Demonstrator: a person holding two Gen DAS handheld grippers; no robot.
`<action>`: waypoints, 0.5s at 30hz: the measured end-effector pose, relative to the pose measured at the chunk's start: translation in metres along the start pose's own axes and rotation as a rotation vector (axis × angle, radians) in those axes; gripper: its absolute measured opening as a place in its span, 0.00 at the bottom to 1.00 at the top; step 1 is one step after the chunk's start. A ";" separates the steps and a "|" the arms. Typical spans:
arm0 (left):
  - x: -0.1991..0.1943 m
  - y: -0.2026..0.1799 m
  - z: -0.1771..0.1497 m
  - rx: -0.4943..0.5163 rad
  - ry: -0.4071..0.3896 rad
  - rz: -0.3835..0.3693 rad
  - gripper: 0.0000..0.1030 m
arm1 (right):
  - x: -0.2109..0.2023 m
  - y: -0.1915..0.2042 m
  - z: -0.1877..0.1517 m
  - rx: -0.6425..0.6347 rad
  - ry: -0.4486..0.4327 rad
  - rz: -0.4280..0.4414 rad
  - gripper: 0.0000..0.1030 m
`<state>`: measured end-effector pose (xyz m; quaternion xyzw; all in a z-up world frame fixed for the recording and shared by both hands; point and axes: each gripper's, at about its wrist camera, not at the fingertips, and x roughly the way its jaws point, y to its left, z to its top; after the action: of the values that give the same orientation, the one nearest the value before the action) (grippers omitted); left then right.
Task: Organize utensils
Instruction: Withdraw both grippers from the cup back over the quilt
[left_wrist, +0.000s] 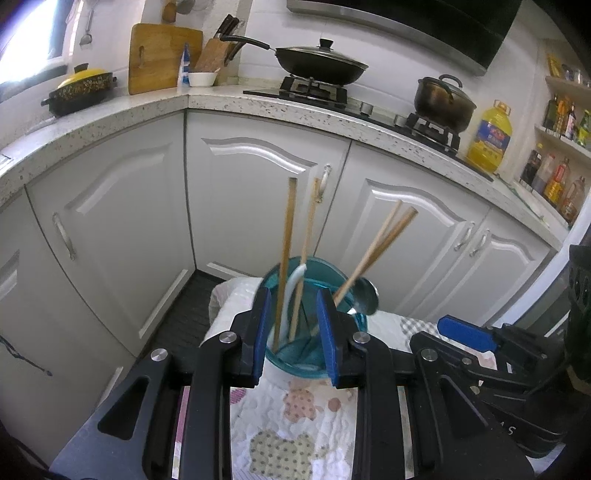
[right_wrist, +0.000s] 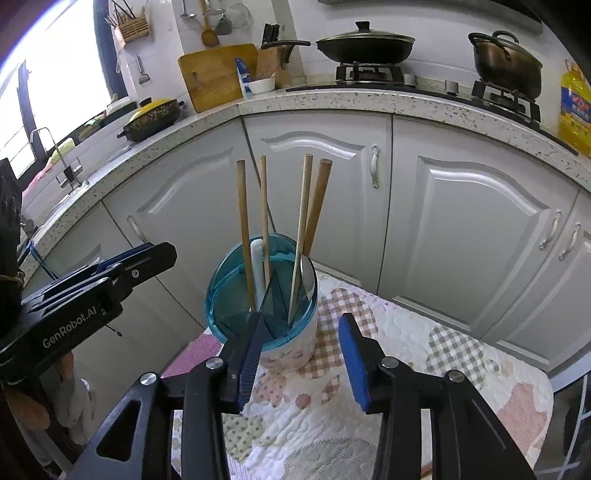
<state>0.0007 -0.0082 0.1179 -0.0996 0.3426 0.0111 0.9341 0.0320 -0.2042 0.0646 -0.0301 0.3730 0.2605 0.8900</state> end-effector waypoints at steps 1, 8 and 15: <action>-0.001 -0.002 -0.002 0.003 0.002 -0.003 0.24 | -0.002 0.000 -0.002 0.001 -0.003 -0.002 0.39; -0.008 -0.020 -0.014 0.027 0.019 -0.032 0.24 | -0.022 -0.006 -0.013 0.028 -0.020 -0.028 0.39; -0.012 -0.043 -0.026 0.061 0.039 -0.061 0.26 | -0.042 -0.018 -0.026 0.065 -0.029 -0.057 0.39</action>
<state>-0.0215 -0.0547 0.1139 -0.0815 0.3576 -0.0296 0.9298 -0.0007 -0.2451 0.0719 -0.0077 0.3673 0.2232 0.9029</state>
